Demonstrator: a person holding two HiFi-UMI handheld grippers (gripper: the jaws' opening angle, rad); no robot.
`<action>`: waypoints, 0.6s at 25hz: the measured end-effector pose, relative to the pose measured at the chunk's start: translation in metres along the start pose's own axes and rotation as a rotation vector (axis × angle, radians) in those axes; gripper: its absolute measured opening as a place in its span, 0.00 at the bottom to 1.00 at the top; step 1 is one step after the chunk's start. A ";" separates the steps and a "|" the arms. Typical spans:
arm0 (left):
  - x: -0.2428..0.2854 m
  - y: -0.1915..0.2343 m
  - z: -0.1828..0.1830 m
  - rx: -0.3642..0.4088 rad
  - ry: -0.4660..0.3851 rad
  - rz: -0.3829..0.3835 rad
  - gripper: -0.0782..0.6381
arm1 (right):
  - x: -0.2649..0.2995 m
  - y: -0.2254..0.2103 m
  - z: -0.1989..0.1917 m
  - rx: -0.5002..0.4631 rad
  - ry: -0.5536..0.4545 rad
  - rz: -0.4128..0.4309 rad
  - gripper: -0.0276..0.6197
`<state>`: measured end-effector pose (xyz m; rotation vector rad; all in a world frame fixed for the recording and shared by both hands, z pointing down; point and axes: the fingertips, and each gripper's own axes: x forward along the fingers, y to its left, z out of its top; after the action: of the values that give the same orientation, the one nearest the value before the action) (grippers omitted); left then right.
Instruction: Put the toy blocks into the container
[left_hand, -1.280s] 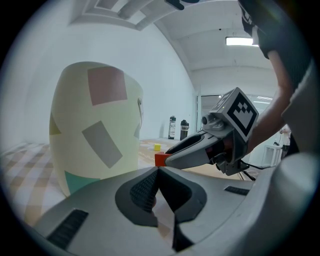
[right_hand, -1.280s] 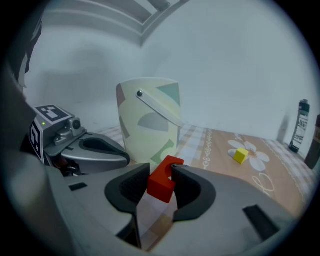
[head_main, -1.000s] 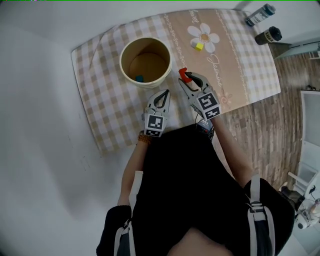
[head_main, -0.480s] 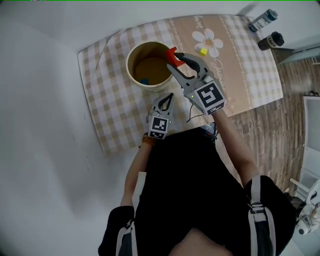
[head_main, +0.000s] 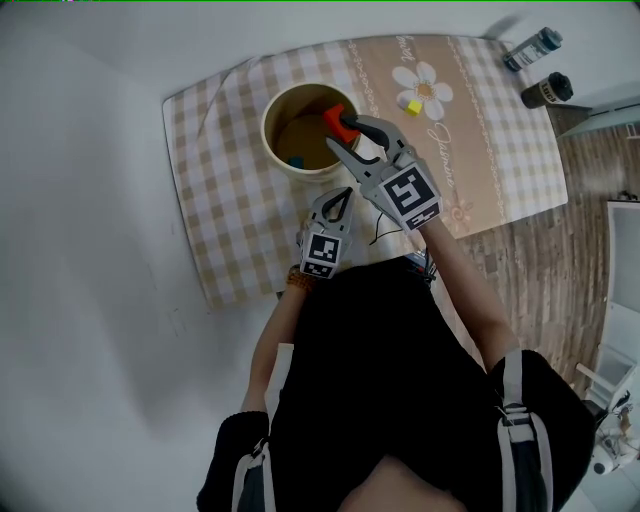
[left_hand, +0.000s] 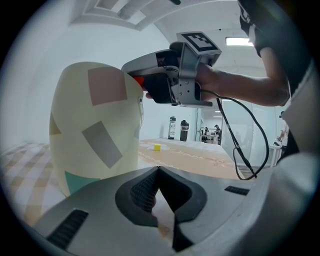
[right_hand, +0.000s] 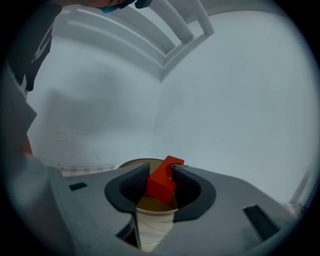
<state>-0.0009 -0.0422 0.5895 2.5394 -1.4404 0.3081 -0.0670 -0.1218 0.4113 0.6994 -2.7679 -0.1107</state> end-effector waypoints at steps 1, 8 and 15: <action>0.000 0.000 0.000 0.000 0.000 0.000 0.11 | 0.000 0.000 0.000 0.004 -0.002 0.004 0.27; 0.000 0.000 0.000 0.001 0.000 0.000 0.11 | -0.007 -0.002 0.002 0.012 -0.041 -0.004 0.28; 0.001 0.000 0.001 0.002 -0.001 0.002 0.11 | -0.027 -0.037 -0.008 0.041 -0.062 -0.106 0.28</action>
<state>-0.0005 -0.0437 0.5893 2.5409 -1.4435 0.3087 -0.0253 -0.1416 0.4069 0.8671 -2.7989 -0.0988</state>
